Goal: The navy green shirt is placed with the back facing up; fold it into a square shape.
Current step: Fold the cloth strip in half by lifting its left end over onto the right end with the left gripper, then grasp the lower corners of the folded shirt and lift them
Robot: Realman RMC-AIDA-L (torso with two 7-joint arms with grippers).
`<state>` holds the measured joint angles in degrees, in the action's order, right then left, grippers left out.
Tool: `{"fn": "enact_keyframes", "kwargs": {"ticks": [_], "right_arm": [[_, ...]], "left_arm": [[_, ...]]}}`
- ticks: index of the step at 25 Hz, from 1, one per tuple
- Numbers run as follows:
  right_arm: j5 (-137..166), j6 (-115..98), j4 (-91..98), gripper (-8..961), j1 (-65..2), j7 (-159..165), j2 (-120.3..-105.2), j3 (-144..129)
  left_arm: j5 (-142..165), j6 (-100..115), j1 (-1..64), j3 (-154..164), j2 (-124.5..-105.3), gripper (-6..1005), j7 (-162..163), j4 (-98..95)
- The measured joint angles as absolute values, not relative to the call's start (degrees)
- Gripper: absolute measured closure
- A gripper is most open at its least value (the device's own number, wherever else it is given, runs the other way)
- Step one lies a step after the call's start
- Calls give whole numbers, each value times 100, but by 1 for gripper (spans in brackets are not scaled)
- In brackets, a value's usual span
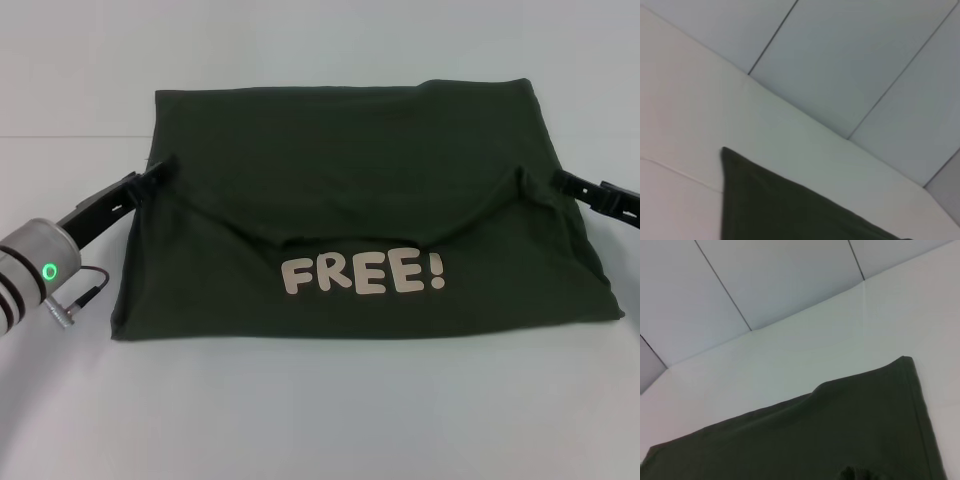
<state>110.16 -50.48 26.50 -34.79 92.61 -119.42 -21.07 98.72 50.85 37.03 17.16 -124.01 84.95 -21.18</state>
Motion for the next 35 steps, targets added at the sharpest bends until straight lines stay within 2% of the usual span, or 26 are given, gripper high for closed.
{"fn": "enact_keyframes", "kwargs": {"ticks": [5,7,11,16,18,23,35], "right_arm": [[10798,-5435,2684,34,-3277,9201,-11917,-2091],[10709,-5644,2701,11,-3181,9169,-11896,-2089],[10678,-6422,2717,10,-2906,9174,-11742,-2122],[10880,-7530,2723,10,-2579,9233,-11479,-2195],[11022,-7819,2729,9,-2493,9238,-11406,-2215],[11427,-8087,2735,10,-2426,9238,-11358,-2228],[11760,-8066,2733,9,-2434,9207,-11420,-2243]], "left_arm": [[9869,5089,3532,1729,-12333,235,8656,-2153],[9871,5438,3410,1747,-12237,236,8833,-2167],[9918,6477,3116,1896,-11947,237,9345,-2168],[10055,7426,2793,2888,-11398,238,10764,-2246],[10375,7645,2771,3159,-11264,237,11204,-2430],[11757,7862,2861,3242,-11248,234,11613,-3068],[12385,6896,3000,3585,-11298,233,11602,-3120]]}}
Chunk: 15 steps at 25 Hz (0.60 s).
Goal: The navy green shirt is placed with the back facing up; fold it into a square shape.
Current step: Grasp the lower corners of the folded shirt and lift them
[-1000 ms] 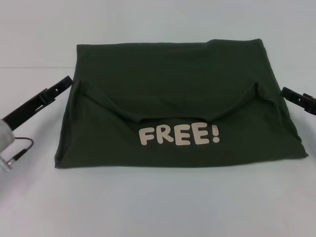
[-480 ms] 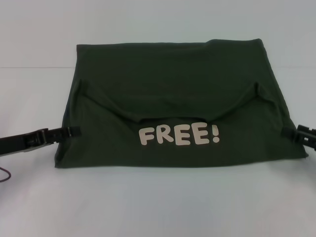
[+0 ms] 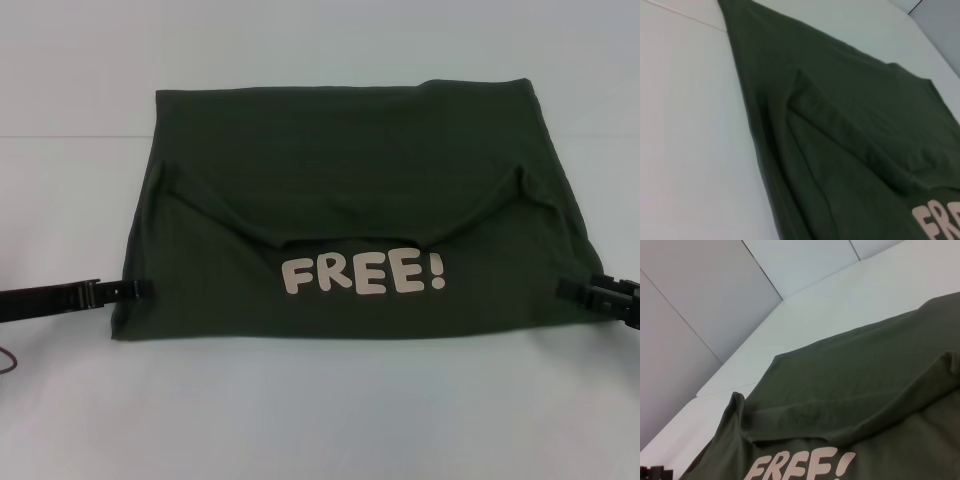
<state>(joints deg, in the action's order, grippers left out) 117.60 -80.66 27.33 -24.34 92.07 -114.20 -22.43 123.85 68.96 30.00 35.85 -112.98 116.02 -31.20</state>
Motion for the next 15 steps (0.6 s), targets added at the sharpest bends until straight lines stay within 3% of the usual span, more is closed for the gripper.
{"fn": "enact_keyframes", "kwargs": {"ticks": [15], "right_arm": [[11760,-7932,2733,9,-2487,9237,-11429,-2241]], "left_arm": [[12465,6798,3006,3740,-11378,234,11615,-3084]]}}
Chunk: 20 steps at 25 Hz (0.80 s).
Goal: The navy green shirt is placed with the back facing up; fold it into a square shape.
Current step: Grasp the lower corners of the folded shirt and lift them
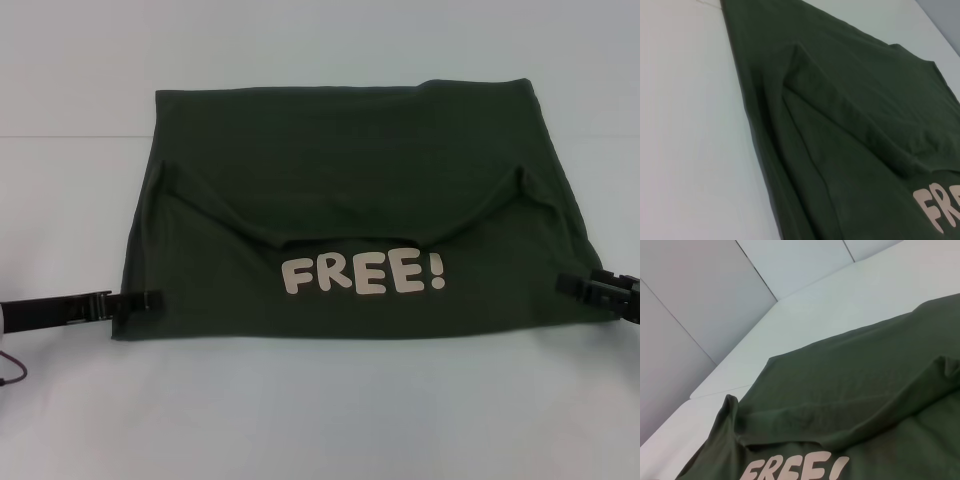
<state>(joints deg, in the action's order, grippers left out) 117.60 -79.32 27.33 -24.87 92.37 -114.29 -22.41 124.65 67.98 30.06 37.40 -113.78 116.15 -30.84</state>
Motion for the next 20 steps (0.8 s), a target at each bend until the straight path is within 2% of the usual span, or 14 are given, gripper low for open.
{"fn": "enact_keyframes", "kwargs": {"ticks": [20], "right_arm": [[11759,-7926,2690,10,-2496,9237,-11434,-2276]], "left_arm": [[12472,7011,3017,3897,-11407,235,11680,-3089]]}}
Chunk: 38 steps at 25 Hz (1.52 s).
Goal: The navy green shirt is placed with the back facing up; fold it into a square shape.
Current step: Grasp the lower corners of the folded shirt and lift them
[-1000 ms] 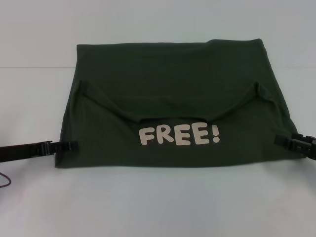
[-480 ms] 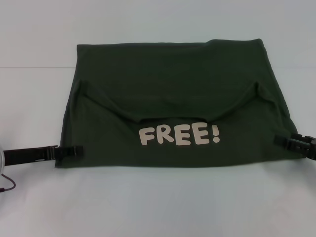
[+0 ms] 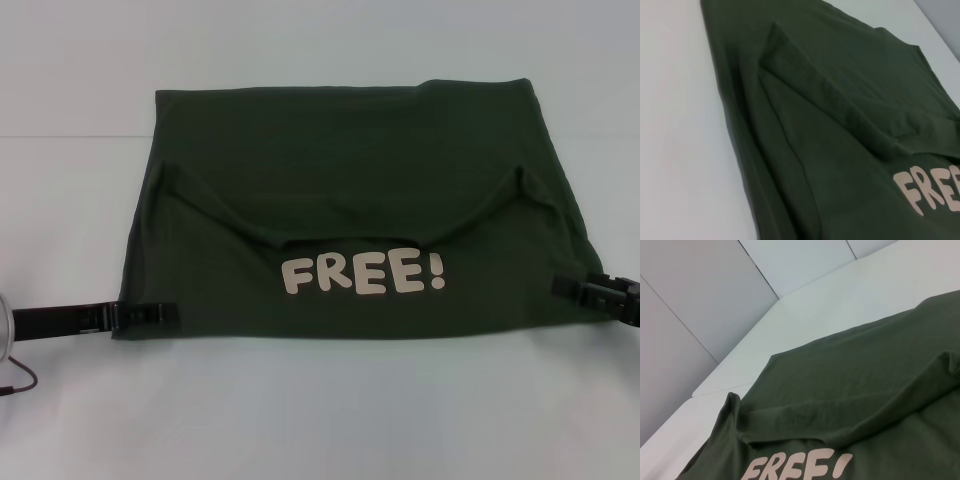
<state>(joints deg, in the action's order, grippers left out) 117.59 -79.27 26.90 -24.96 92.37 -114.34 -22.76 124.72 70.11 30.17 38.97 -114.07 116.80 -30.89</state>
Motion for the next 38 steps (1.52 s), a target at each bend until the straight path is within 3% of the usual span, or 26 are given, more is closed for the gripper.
{"fn": "enact_keyframes", "kwargs": {"ticks": [19,35,38], "right_arm": [[11759,-7979,2687,10,-2496,9250,-11434,-2294],[11759,-8037,2737,11,-2496,9420,-11408,-2303],[11759,-8126,2895,11,-2491,9710,-11349,-2415]], "left_arm": [[12567,7002,3067,4027,-11409,260,11818,-3096],[12625,6698,3149,4310,-11460,918,11754,-3138],[12625,6707,3157,4309,-11448,931,11752,-3138]]}}
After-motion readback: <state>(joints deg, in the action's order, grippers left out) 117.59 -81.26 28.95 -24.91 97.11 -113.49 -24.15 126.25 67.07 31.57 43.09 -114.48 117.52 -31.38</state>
